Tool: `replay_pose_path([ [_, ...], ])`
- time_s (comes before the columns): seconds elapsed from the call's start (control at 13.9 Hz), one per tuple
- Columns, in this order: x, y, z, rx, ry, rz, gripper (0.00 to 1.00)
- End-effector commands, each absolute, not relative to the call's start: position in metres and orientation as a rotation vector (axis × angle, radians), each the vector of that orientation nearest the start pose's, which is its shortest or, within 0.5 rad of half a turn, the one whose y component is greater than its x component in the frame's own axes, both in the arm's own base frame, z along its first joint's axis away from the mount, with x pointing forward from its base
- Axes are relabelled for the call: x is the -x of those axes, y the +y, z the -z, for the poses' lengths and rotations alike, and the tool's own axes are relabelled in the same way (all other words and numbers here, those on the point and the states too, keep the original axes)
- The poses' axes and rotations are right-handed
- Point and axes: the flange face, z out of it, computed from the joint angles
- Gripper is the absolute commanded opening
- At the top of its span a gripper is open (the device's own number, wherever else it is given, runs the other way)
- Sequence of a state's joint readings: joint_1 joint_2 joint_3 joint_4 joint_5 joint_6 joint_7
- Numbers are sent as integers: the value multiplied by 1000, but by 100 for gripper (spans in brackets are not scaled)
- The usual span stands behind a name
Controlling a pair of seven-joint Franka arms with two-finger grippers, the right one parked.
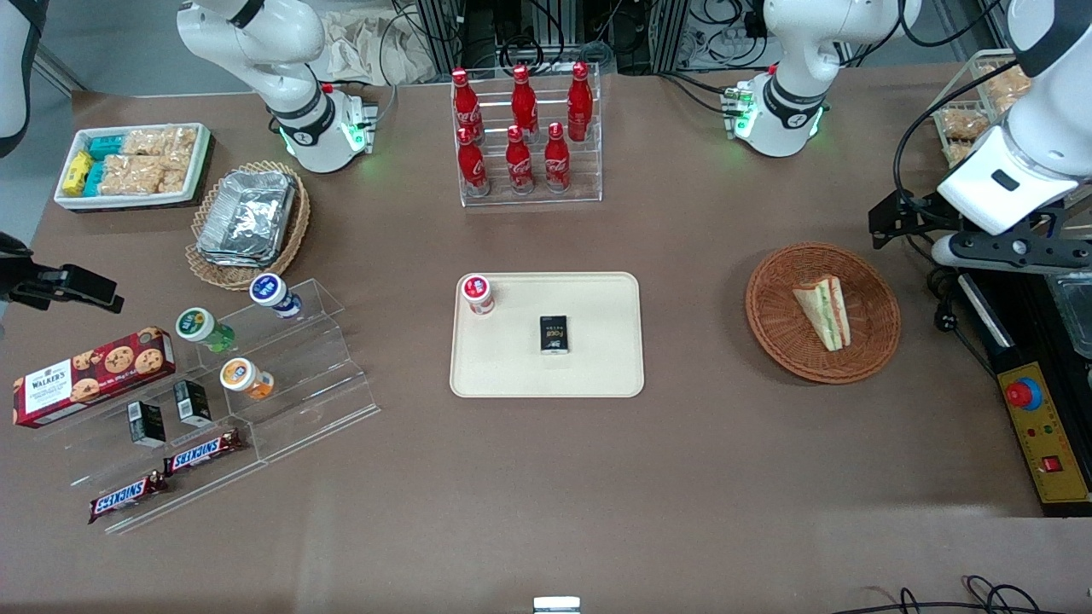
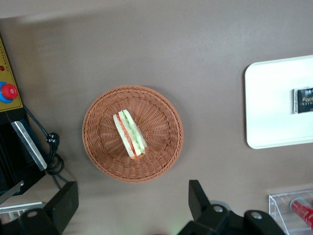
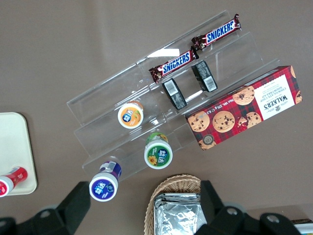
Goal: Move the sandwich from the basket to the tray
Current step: 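Move the left gripper over the wrapped sandwich in the wicker basket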
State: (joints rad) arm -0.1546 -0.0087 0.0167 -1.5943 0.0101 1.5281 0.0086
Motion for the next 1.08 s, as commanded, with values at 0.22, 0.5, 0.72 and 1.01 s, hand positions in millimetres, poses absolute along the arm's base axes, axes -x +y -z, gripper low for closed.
replay_pose_path([
  [0.22, -556, -80, -616, 3133, 249, -131, 100],
  [0.5, -558, -73, -602, 3123, 228, -163, 100],
  [0.72, -558, -73, -596, 3116, 230, -184, 100],
  [1.01, -557, -78, -584, 3115, 239, -184, 100],
])
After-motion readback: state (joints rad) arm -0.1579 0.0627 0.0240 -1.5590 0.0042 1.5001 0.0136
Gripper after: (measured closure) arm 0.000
